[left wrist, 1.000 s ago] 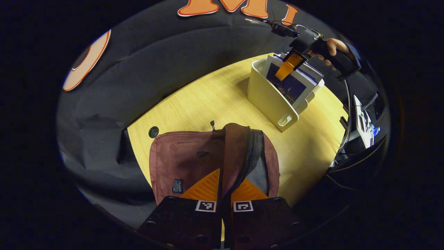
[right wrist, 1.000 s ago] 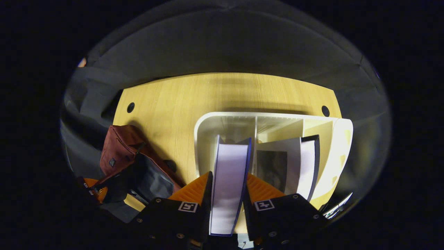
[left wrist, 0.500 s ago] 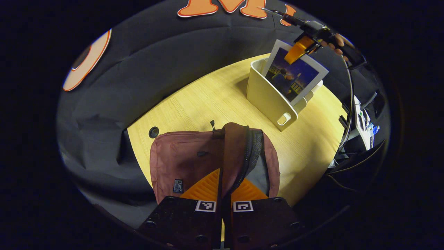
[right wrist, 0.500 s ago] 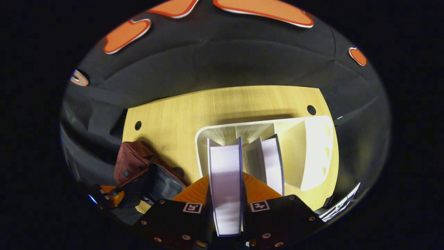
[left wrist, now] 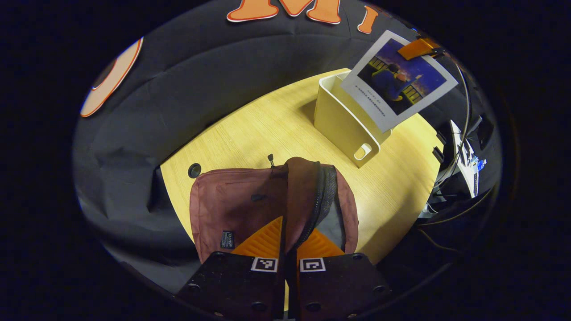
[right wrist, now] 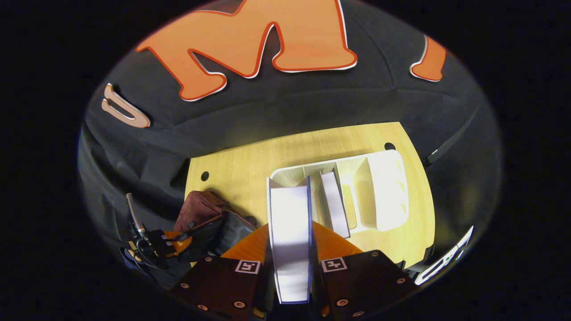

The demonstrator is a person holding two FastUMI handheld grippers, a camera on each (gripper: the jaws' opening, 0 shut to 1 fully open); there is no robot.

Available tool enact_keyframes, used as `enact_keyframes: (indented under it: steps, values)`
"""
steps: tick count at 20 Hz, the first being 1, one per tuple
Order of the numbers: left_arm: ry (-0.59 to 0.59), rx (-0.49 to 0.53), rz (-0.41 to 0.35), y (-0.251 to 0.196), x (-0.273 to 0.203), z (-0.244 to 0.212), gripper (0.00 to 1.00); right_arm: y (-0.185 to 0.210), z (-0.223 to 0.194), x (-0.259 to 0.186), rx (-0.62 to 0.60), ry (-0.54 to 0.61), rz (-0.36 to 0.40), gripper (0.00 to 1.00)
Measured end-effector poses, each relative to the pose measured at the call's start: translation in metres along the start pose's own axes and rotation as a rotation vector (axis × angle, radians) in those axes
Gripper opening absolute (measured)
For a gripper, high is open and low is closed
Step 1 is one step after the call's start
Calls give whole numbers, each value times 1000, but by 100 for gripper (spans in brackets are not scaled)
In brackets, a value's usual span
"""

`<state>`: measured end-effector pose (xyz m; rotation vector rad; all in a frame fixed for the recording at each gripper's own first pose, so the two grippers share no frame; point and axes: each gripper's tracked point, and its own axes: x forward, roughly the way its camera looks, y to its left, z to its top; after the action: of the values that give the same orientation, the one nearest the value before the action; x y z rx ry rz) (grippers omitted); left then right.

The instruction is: Open the schoolbag, grab two books from the bookshelf and put them into the schoolbag.

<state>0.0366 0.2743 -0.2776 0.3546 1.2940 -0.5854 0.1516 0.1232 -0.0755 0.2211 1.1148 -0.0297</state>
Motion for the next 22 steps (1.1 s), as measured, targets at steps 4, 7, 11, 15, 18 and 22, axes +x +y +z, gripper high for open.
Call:
enact_keyframes:
  steps: [4, 7, 11, 15, 18, 22]
  values:
    - [-1, 10, 4, 1, -2, -1, 4, 17, -26, -16, 58, -25, 108, 34]
    - [-7, 24, 5, -1, -5, -2, 4, 37, -56, -17, 88, -31, 179, 33]
    - [-10, 37, 19, -2, -6, 0, 4, 67, -104, 1, 135, -18, 273, 33]
    - [-16, 56, 53, -4, -10, -2, 4, 89, -141, 41, 236, 15, 370, 33]
    - [-21, 72, 69, -8, -12, -3, 4, 104, -163, 74, 300, 38, 406, 32]
    - [-32, 103, 78, -17, -17, 0, 4, 118, -186, 114, 384, 48, 476, 32]
